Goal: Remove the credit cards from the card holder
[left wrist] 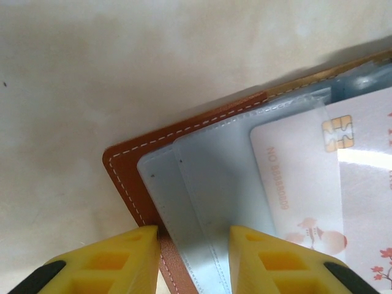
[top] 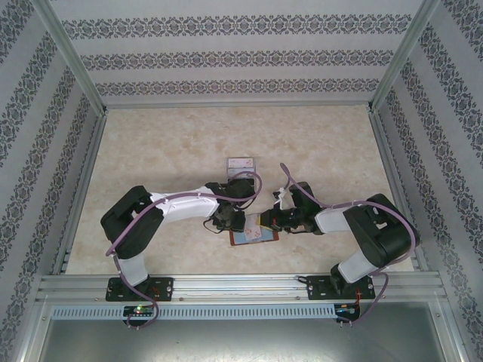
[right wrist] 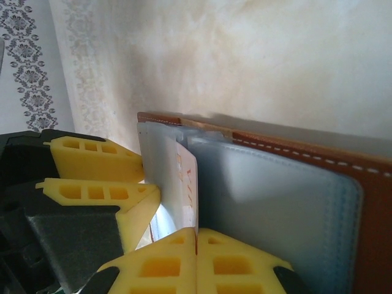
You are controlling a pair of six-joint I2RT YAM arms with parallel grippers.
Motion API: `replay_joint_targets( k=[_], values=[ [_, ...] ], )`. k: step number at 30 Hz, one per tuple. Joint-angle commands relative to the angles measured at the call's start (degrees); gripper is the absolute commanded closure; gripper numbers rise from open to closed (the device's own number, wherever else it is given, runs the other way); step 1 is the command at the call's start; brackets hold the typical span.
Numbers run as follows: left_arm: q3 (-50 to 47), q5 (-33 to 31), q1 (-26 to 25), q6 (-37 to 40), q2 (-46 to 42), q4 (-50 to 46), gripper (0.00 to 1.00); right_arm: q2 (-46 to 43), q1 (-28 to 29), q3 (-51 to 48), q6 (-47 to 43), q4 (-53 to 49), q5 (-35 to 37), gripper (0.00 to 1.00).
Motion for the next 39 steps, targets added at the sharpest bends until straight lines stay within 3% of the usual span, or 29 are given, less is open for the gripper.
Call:
replay_joint_targets(
  k=[1,11,20,27,39],
  values=[
    [-3.9,-2.0,-0.5,-0.1,2.7,-3.6,0.67,-2.4,-1.2,-0.2,-2.1,-3.8,1.1,0.94],
    [-5.3,-2.6,-0.3,-0.2,1.9,-2.6,0.67,-17.5,-5.2,1.1,-8.5,-22.6,6.2,0.96],
    [-7.8,-1.9,0.8,-0.4,0.4,-0.9,0.68,-31.6,-7.8,8.1,-14.1,-41.0,12.3,0.98],
    [-9.0,-0.9,0.8,-0.4,-0.7,0.3,0.68,-34.1,-7.9,14.9,-14.8,-45.1,12.8,0.98],
    [-12.2,-1.1,1.1,-0.6,-5.3,4.5,0.68,-30.1,-7.8,25.1,-18.8,-45.5,16.3,1.00]
  ],
)
